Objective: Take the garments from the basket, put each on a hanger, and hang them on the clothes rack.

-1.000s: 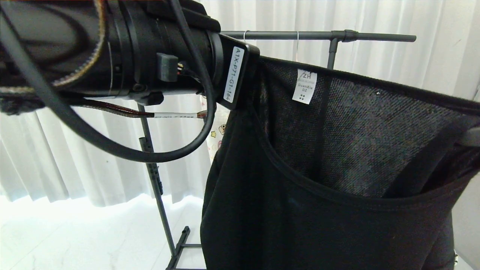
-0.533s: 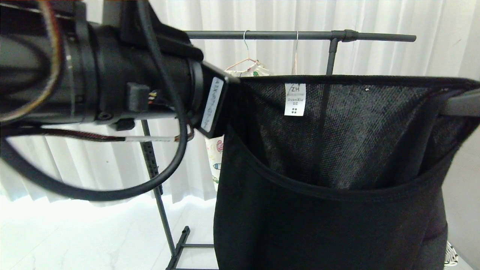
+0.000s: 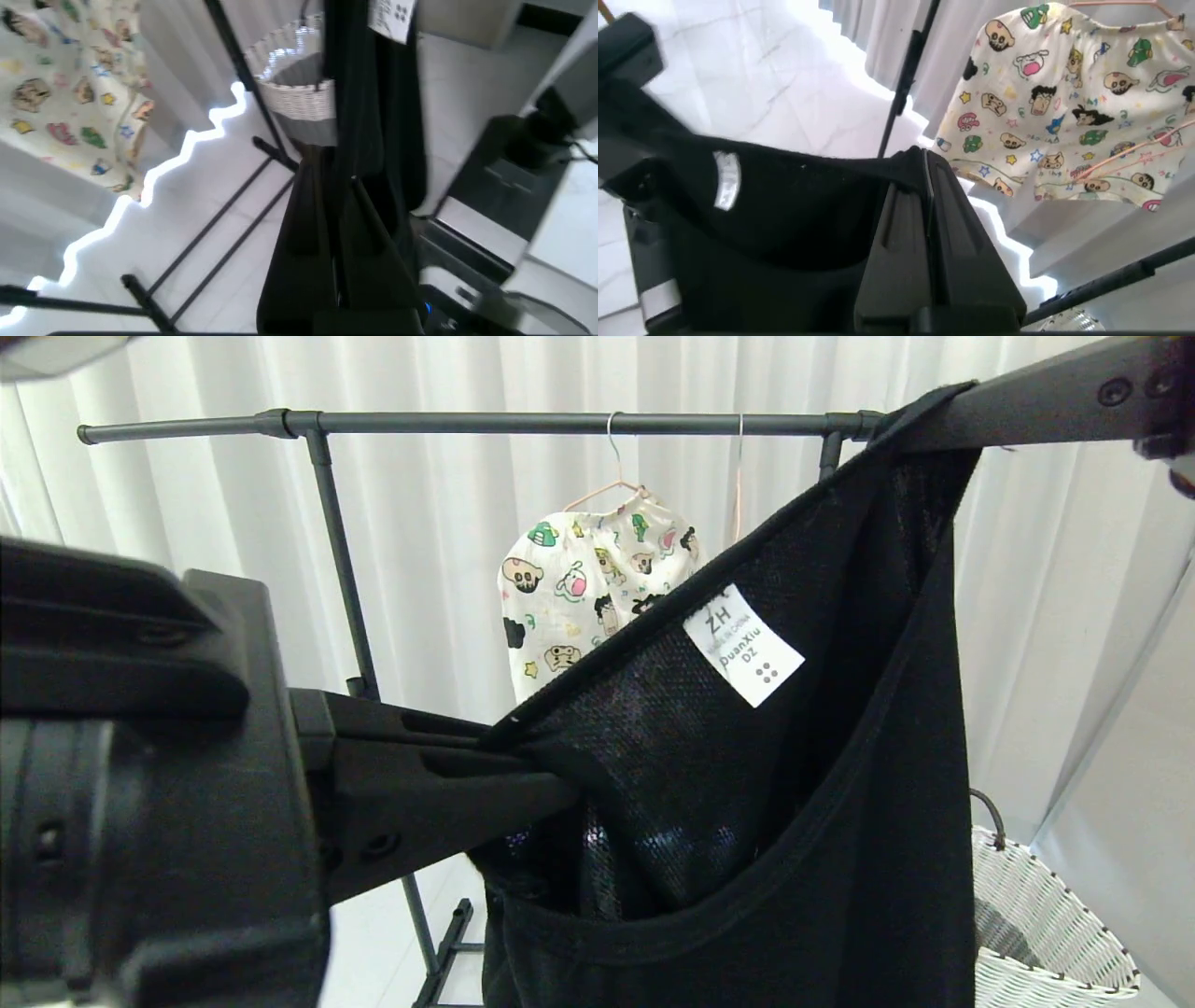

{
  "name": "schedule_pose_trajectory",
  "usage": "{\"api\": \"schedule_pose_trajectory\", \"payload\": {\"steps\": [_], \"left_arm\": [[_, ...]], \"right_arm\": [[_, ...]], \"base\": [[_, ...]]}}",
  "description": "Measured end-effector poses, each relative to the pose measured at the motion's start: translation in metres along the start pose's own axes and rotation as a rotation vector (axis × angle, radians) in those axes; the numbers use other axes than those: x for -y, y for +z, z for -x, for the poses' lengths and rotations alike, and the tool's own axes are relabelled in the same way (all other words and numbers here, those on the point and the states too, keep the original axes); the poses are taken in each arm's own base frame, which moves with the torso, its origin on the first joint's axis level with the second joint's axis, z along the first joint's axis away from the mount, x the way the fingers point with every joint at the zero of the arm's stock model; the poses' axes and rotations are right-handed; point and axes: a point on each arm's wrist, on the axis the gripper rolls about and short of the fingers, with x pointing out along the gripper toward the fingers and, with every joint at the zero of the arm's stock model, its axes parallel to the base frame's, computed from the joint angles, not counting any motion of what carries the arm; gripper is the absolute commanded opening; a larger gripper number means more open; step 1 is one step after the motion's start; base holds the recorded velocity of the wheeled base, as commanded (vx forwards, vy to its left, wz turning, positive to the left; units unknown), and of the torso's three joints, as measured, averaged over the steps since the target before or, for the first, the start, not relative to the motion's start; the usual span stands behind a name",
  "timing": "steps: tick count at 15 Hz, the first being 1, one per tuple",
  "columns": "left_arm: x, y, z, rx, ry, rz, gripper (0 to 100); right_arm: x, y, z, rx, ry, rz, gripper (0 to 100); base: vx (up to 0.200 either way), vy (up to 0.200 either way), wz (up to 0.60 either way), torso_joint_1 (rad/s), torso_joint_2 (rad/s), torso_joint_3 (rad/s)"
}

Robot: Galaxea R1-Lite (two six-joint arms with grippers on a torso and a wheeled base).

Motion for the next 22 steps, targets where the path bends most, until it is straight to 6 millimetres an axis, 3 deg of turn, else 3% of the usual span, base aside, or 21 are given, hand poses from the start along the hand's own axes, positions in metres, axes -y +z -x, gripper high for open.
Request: {"api": "schedule_pose_trajectory", "payload": {"steps": [5, 13, 14, 19, 22], "left_arm": [[-0.002, -0.001, 0.004, 0.006, 0.008, -0.001, 0], [-0.047, 0.023, -0.003, 0.051, 0.201, 0.035, 0], [-0.048, 0.023, -0.005, 0.049, 0.204, 0.037, 0], [-0.050, 0.021, -0.011, 0.026, 0.218, 0.037, 0], [-0.051, 0.006, -0.021, -0.054, 0.297, 0.029, 0]], "right_arm": [[0.001, -0.002, -0.006, -0.032, 0.002, -0.007, 0], [-0.008, -0.026, 0.033, -0.118, 0.001, -0.029, 0], [-0.009, -0.028, 0.036, -0.130, 0.002, -0.031, 100], [-0.012, -0.034, 0.044, -0.151, 0.006, -0.034, 100], [-0.005, -0.048, 0.047, -0.230, -0.213, -0.036, 100]], "base": [[0.000, 0.000, 0.00, 0.000, 0.00, 0.000], [0.000, 0.000, 0.00, 0.000, 0.00, 0.000], [0.000, 0.000, 0.00, 0.000, 0.00, 0.000], [0.000, 0.000, 0.00, 0.000, 0.00, 0.000], [0.000, 0.000, 0.00, 0.000, 0.00, 0.000]]}}
